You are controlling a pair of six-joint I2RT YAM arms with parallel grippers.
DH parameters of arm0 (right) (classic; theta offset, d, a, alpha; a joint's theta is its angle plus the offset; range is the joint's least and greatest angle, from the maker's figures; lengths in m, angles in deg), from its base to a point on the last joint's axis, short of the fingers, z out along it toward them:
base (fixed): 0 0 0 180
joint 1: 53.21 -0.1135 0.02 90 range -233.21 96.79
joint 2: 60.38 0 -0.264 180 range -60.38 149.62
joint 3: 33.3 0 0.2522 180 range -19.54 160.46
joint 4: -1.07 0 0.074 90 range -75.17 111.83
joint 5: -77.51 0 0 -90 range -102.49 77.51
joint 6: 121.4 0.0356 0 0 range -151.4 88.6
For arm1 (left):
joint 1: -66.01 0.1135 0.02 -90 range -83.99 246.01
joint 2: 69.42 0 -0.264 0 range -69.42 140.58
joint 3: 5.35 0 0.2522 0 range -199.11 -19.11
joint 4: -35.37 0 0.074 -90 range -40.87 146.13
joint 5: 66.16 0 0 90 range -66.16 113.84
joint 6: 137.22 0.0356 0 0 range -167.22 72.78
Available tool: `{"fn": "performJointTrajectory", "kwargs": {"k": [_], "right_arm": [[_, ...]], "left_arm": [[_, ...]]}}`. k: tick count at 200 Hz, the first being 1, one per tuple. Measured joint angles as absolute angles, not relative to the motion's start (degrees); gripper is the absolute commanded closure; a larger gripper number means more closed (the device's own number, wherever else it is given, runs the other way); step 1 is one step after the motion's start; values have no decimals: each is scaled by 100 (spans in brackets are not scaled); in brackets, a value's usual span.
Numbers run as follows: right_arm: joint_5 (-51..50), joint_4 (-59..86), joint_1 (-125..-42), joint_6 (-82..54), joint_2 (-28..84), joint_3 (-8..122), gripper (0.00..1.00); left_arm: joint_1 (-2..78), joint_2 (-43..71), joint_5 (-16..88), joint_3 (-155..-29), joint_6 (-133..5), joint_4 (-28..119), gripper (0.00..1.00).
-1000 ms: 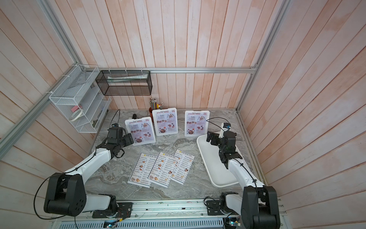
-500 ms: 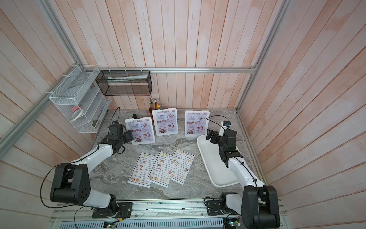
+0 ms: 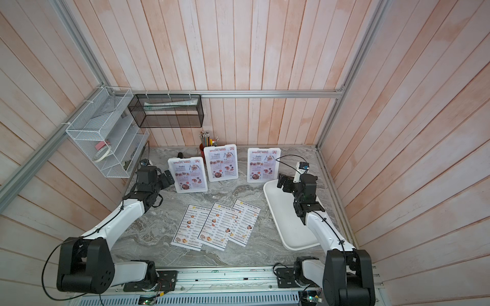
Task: Replace the menus in the menu holders
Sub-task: Reset both arms
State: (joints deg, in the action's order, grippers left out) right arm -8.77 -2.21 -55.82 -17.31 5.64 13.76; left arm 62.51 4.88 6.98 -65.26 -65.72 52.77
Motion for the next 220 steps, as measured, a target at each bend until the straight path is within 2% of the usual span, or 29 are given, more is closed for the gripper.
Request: {"fn": "performJointTrajectory", "kwargs": {"k": [21, 50, 81, 106, 155, 190, 220], "right_arm": [[-1150, -736, -5480, -1989, 181, 781, 2], [-1664, -1984, -5440, -2273, -112, -401, 2], [-2057, -3608, -5423, -2507, 573, -1400, 2], [-2026, -4769, -5423, -2765, 1571, -1376, 2], [-1989, -6236, -5392, -3040, 2819, -1129, 2], [-1898, -6050, -5311, -3049, 2852, -849, 2], [-1880, -6083, -5276, -3034, 2854, -760, 2]], "left_arm": [[6353, 220, 346, -5826, -5945, 4390, 0], [6613, 268, 503, -4626, -5245, 3452, 3], [6825, 370, 1010, -3807, -5046, 2339, 0], [6981, 615, 1467, -3673, -5014, 1306, 0], [7123, 1356, 2291, -3614, -5180, -489, 0], [7051, 1885, 2409, -3243, -5197, -1656, 0], [6928, 1957, 2226, -3136, -5197, -1912, 0]]}}
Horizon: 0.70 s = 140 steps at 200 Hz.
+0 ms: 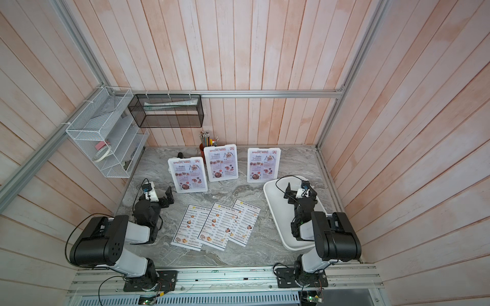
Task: Replace the menus in the menu holders
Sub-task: Reset both arms
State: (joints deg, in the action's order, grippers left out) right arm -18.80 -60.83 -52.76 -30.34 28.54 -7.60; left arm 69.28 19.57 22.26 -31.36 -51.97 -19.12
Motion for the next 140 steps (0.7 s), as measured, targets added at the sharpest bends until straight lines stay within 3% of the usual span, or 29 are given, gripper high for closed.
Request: {"fn": "performJointTrajectory", "kwargs": {"k": [140], "right_arm": [[-1736, -6500, -5281, -3121, 2861, -998, 2]], "left_arm": [[6771, 1964, 1891, -3258, -5129, -2052, 0]]}}
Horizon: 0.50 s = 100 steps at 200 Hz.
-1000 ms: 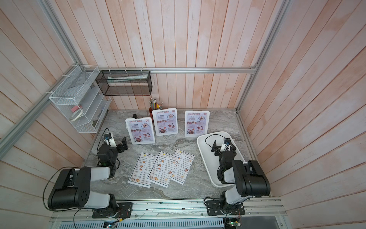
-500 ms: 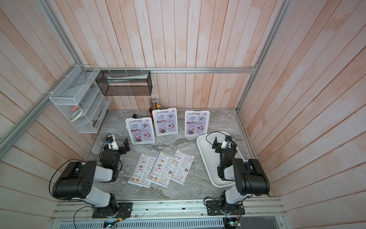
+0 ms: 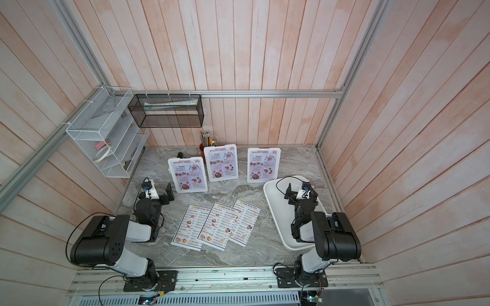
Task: Replace the menus in the menu holders
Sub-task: Reset both arms
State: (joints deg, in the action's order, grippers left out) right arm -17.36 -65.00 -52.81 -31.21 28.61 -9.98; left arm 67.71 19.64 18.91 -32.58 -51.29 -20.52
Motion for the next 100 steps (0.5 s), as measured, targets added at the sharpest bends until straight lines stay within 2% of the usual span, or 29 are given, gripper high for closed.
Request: {"fn": "performJointTrajectory", "kwargs": {"k": [14, 27, 38, 51, 79, 100], "right_arm": [[-1449, -7022, -5268, -3185, 2841, -1437, 2], [-1666, -7245, -5217, -3049, 2922, -1684, 2], [-1841, -6987, -5176, -2988, 2955, -1529, 2], [-1576, -6421, -5195, -3117, 2815, -1072, 2], [-1390, -6955, -5152, -3071, 2837, -1129, 2], [-1519, -6236, -5130, -3001, 2793, -891, 2]], "left_arm": [[6771, 1964, 1891, -3258, -5129, -2049, 0], [6771, 1964, 1893, -3258, -5129, -2052, 0], [6771, 1964, 1889, -3258, -5129, -2052, 0], [6771, 1964, 1891, -3260, -5127, -2049, 0], [6771, 1964, 1891, -3260, -5127, -2052, 0], [6771, 1964, 1891, -3260, -5127, -2052, 0]]}}
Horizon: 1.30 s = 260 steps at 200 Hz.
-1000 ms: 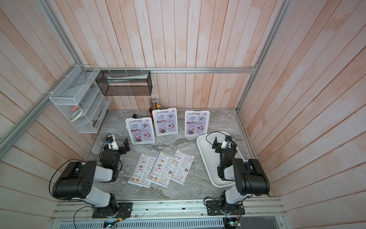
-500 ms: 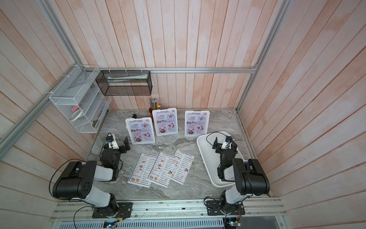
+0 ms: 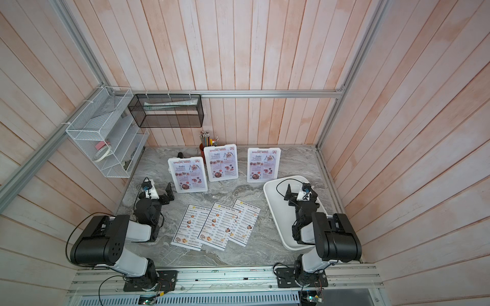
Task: Replace the menus in the menu holders
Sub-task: Reset both arms
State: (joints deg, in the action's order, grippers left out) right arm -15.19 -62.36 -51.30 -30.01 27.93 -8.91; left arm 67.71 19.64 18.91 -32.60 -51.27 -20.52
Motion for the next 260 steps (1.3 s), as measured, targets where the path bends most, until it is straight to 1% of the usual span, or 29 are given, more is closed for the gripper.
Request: {"fn": "performJointTrajectory", "kwargs": {"k": [19, 193, 206, 218, 230, 246, 260], "right_arm": [[-1570, -6122, -5136, -2995, 2774, -742, 2], [-1690, -6150, -5160, -2995, 2802, -751, 2], [-1585, -6369, -5198, -3075, 2802, -904, 2], [-1397, -6789, -5239, -3167, 2789, -1302, 2], [-1578, -6959, -5270, -3117, 2837, -1531, 2], [-1946, -6629, -5268, -3027, 2896, -1258, 2], [-1736, -6367, -5283, -3150, 2802, -957, 2]], "left_arm": [[6771, 1964, 1891, -3260, -5127, -2052, 0], [6771, 1964, 1891, -3262, -5127, -2052, 0], [6771, 1964, 1889, -3260, -5127, -2052, 0], [6771, 1964, 1891, -3262, -5129, -2052, 0], [6771, 1964, 1889, -3262, -5127, -2049, 0], [6771, 1964, 1889, -3260, -5127, -2052, 0], [6771, 1964, 1891, -3260, -5127, -2052, 0]]}}
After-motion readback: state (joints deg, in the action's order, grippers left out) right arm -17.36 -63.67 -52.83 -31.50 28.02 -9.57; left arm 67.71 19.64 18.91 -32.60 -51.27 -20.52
